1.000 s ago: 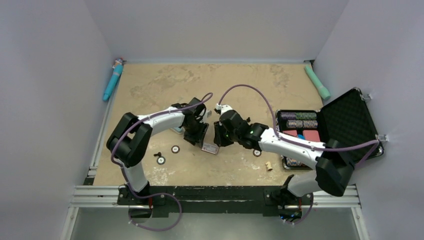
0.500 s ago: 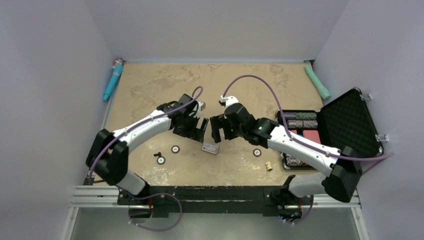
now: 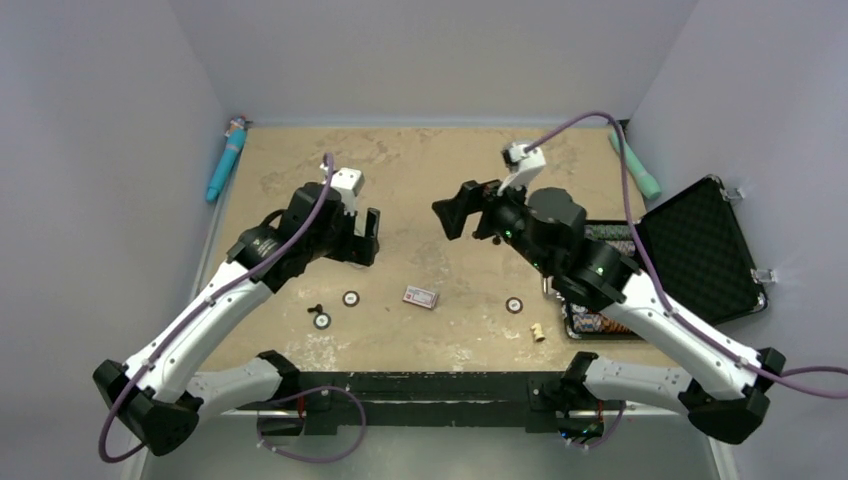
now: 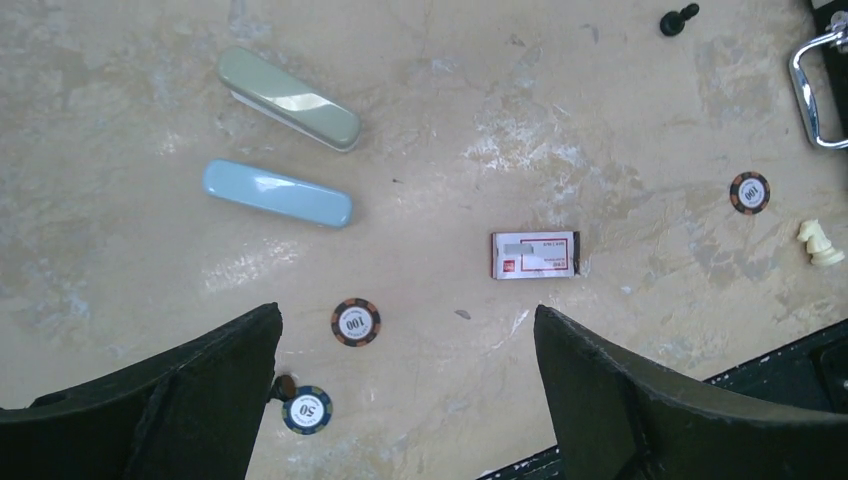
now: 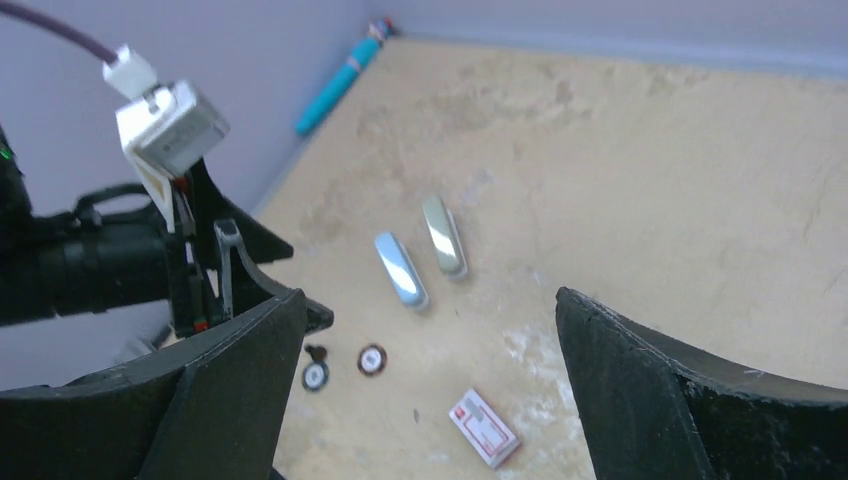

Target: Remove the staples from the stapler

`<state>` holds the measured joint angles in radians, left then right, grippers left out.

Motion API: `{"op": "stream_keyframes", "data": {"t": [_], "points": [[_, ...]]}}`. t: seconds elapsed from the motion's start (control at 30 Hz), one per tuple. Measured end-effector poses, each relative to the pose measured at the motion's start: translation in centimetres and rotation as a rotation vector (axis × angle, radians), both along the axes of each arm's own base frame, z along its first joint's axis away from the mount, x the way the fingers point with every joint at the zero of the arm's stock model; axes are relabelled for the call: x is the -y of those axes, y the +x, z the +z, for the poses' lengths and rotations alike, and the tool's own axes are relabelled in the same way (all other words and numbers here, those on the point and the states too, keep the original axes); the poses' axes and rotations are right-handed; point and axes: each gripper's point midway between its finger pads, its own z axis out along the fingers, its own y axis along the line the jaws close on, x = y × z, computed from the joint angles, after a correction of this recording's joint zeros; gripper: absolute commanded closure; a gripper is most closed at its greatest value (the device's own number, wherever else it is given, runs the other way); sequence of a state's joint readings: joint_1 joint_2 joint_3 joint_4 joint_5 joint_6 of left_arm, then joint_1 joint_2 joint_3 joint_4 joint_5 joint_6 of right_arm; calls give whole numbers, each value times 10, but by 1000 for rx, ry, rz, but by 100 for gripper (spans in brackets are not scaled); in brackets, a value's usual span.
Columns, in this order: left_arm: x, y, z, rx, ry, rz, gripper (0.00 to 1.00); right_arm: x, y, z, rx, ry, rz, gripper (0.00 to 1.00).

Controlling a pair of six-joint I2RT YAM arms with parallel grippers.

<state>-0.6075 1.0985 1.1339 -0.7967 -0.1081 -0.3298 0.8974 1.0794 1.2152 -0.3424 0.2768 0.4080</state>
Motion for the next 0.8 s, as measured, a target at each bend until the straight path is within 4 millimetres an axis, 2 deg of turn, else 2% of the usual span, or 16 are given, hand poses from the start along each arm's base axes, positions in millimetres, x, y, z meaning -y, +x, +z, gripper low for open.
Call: {"op": "stream_keyframes", "data": {"t": [0.13,0.2,0.3,0.4,0.53,0.63,0.8], "points": [[-12,-2,20,84,-19,32,0,23,-8,45,142,154,-41,1],[-17,-1,25,129,-29,48,0,33,-13,54,183,203,-58,1],[-31,-2,24,197,-30,101,0,42,-15,56,204,234,-82,1],[-49,-7,14,269,-30,158,0,45,-15,42,182,233,-97,1],[-62,-13,1,312,-25,188,0,44,-15,-2,94,190,-110,1],[-65,-12,2,327,-22,199,0,44,-16,-26,33,157,-116,1],[-64,-10,-1,329,-22,202,0,48,-16,-28,19,172,-146,1]]}}
